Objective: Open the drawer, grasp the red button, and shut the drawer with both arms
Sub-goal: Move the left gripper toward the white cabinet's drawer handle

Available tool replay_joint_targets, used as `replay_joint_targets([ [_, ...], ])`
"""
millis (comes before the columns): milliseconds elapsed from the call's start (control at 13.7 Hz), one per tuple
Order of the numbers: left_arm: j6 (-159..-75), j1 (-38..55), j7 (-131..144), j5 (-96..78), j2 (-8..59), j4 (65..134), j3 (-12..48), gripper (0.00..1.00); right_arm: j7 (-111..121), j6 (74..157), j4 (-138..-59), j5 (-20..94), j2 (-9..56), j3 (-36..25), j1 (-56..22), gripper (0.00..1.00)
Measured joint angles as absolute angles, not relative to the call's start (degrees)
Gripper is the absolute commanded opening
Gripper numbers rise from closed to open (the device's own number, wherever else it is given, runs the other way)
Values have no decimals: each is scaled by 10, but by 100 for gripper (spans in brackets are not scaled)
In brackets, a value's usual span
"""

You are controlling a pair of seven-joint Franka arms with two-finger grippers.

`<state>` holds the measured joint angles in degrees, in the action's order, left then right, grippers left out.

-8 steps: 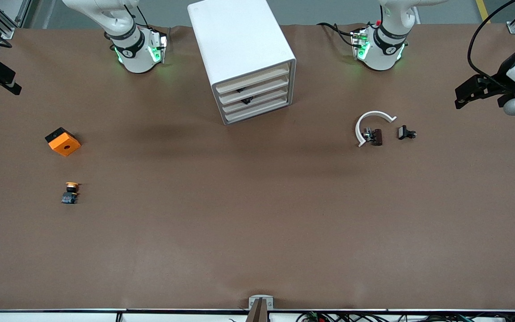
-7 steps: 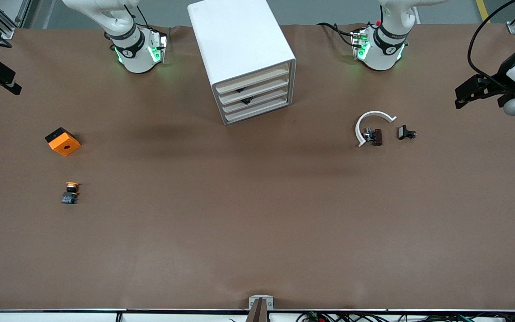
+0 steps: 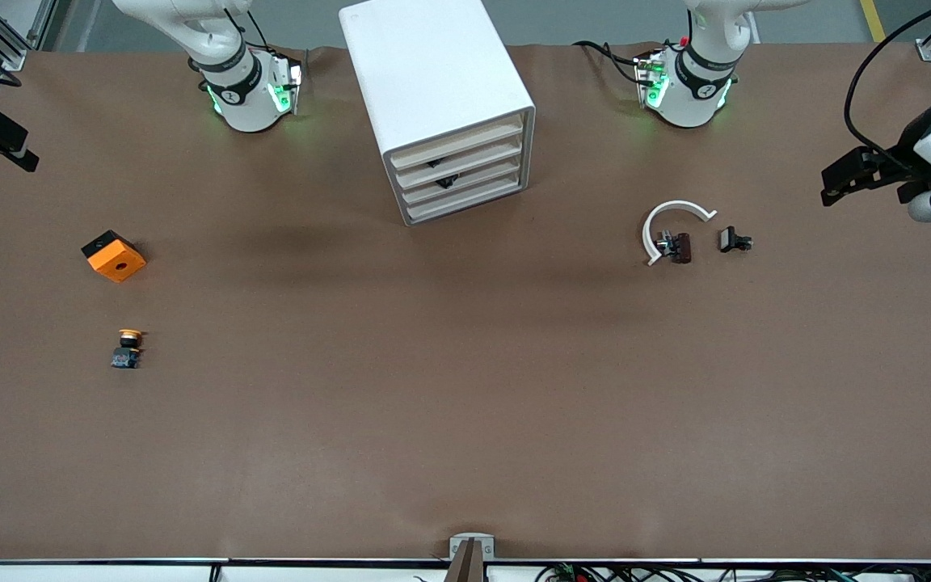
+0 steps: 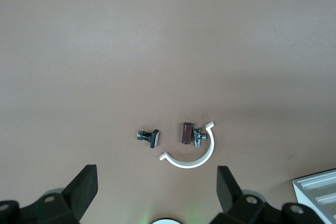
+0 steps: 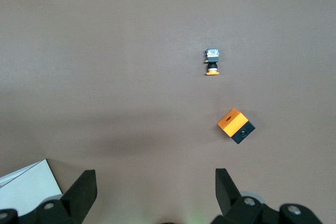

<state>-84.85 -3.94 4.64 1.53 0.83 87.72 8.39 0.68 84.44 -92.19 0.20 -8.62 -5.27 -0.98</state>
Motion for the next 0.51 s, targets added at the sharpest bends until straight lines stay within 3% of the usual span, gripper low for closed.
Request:
replay_joint_targets([
  [509, -848, -32, 223, -70, 107, 866, 88, 100, 7, 845, -922, 2, -86, -53, -10, 100],
])
